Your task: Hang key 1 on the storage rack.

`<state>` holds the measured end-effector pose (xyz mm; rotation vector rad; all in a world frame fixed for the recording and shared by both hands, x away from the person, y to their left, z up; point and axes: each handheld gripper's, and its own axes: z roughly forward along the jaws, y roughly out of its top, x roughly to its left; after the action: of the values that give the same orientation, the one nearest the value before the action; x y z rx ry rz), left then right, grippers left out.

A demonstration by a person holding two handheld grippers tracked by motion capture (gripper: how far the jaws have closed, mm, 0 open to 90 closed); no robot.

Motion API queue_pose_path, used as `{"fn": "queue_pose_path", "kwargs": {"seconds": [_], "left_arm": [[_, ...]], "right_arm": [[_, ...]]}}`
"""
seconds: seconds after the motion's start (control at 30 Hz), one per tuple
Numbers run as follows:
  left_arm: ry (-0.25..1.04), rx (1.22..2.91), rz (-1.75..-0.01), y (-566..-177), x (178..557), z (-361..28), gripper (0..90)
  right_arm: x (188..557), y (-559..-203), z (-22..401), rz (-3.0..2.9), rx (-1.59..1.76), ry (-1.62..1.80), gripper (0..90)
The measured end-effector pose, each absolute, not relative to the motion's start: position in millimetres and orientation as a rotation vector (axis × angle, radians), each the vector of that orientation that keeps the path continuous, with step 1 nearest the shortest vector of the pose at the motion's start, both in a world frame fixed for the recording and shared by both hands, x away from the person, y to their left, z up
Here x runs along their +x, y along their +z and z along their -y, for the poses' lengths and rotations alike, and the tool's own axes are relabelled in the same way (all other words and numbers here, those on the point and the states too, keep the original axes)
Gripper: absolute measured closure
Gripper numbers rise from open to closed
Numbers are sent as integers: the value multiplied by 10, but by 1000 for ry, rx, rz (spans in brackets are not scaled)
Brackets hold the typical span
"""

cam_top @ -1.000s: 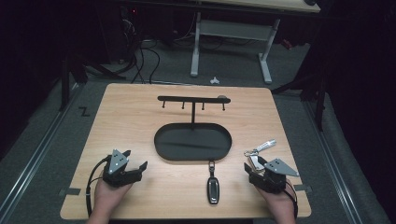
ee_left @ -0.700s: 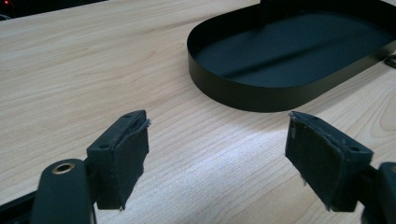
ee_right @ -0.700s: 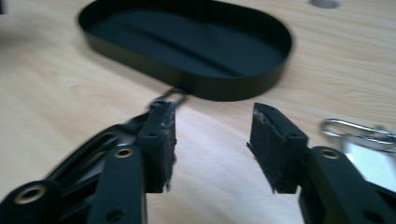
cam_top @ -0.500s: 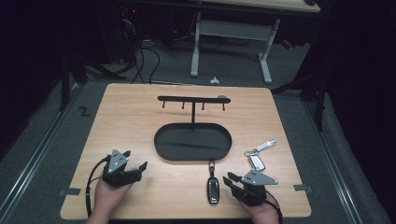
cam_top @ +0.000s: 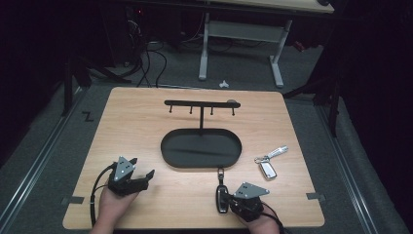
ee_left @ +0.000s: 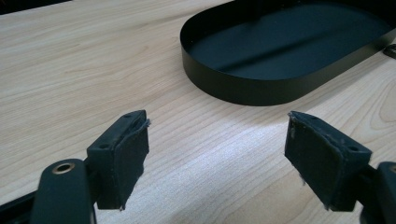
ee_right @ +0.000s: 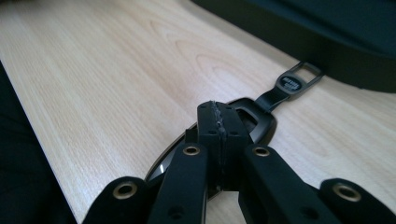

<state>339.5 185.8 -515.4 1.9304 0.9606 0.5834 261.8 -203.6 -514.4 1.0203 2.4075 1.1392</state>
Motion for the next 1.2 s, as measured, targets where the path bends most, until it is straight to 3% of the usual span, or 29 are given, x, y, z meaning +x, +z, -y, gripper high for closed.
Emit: {"fn": "queue_pose_path", "kwargs": {"seconds": [0.33, 1.2], "left_arm": [[574, 1941, -953, -5163, 3398, -1848, 225], [569, 1940, -953, -5163, 3398, -1871, 225]], "right_arm": [[2649, -5173, 2063, -2418, 1040, 1081, 900], [2804, -5156, 2786, -2248, 1266, 965, 900]]}}
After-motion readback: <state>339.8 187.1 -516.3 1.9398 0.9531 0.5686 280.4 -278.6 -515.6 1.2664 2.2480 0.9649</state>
